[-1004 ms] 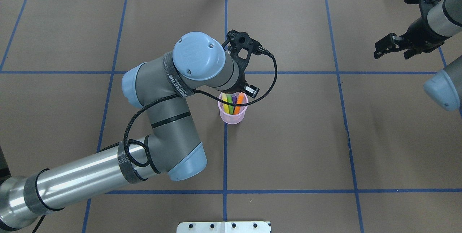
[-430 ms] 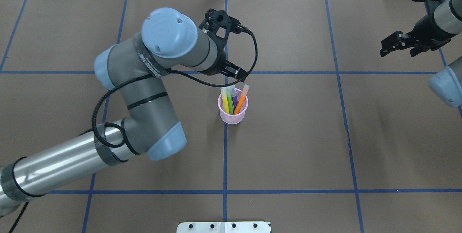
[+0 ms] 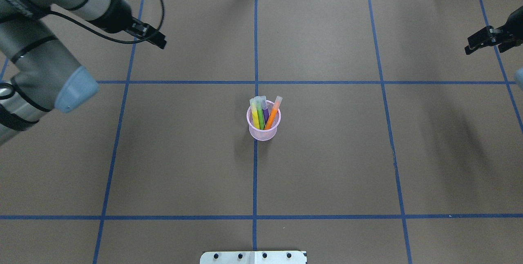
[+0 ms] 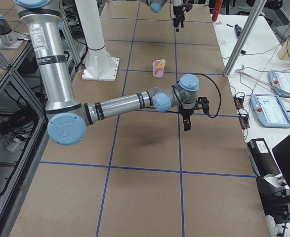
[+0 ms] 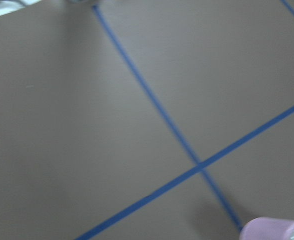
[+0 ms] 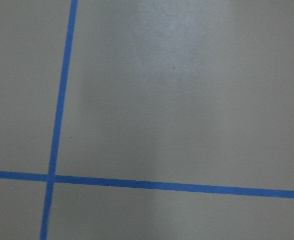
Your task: Collect pens into pen holder
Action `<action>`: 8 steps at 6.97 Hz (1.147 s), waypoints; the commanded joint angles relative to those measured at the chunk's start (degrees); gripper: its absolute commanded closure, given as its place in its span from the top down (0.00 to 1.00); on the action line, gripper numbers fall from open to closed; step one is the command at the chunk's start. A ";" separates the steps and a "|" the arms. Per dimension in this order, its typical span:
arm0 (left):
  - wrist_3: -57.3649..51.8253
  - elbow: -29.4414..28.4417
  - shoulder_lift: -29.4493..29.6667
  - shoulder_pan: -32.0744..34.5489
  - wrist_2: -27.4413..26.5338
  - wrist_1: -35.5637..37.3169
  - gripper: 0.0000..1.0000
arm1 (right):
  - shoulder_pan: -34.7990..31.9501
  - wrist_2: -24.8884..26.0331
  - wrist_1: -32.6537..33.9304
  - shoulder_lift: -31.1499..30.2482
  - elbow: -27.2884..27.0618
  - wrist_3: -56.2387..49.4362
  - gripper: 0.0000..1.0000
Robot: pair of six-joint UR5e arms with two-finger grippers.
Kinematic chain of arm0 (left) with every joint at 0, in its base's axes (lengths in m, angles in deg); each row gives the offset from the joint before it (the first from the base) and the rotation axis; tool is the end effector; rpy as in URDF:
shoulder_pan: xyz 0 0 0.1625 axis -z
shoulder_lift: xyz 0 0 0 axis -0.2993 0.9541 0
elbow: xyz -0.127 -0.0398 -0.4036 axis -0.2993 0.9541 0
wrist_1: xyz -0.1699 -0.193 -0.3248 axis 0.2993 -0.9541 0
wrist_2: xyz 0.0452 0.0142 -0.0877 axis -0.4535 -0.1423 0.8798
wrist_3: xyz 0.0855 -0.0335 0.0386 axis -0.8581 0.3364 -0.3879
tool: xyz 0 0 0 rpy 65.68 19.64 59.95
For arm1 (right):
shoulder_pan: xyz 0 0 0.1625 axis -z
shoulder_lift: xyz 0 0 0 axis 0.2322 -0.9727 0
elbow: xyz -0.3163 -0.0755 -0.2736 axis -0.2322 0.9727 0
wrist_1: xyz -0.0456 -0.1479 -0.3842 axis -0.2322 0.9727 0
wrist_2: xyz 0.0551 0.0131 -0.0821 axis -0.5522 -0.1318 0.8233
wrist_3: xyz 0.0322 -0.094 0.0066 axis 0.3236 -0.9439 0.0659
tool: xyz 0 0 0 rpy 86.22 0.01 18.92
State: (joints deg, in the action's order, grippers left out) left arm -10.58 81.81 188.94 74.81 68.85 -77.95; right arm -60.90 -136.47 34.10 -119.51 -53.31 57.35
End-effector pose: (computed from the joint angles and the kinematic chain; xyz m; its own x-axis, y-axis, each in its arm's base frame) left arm 0.2810 -0.5843 0.2927 0.5793 0.4582 -0.6742 -0.0803 0.8551 0.5122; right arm -0.0907 -0.5806 0.5259 0.7116 -0.0827 0.6977 -0.0337 0.9879 0.1515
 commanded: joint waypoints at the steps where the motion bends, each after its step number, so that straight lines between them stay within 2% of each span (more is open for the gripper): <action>1: -9.91 -2.53 -9.84 9.20 1.43 0.18 0.99 | -9.21 -4.30 -1.91 -1.78 6.82 -14.95 0.99; 2: -10.57 -5.51 -10.74 12.45 1.78 3.49 0.99 | -11.87 -7.98 -1.83 -1.87 10.42 -17.89 0.99; 3: -10.57 -7.63 -11.97 15.18 2.39 8.22 0.99 | -11.90 -8.89 -1.65 -1.52 11.58 -17.66 0.98; 4: -9.88 -8.35 -13.29 16.34 8.58 8.79 0.99 | -11.90 -8.90 -1.48 -1.78 11.51 -16.62 0.98; 5: -10.65 -8.01 -16.69 18.79 12.03 8.10 0.99 | -11.90 -8.55 -1.56 -2.65 11.68 -16.69 0.99; 6: -10.83 -7.48 -18.03 21.16 12.07 8.00 0.99 | -11.90 -8.46 -2.08 -2.66 11.60 -16.69 0.99; 8: -13.89 -6.26 -18.23 22.58 8.31 8.53 0.99 | -11.90 -7.05 -2.09 -1.87 11.86 -16.69 0.99</action>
State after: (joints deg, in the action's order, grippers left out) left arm -22.42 74.32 170.92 96.06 78.87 -69.74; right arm -72.79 -144.14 32.07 -121.60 -41.50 40.61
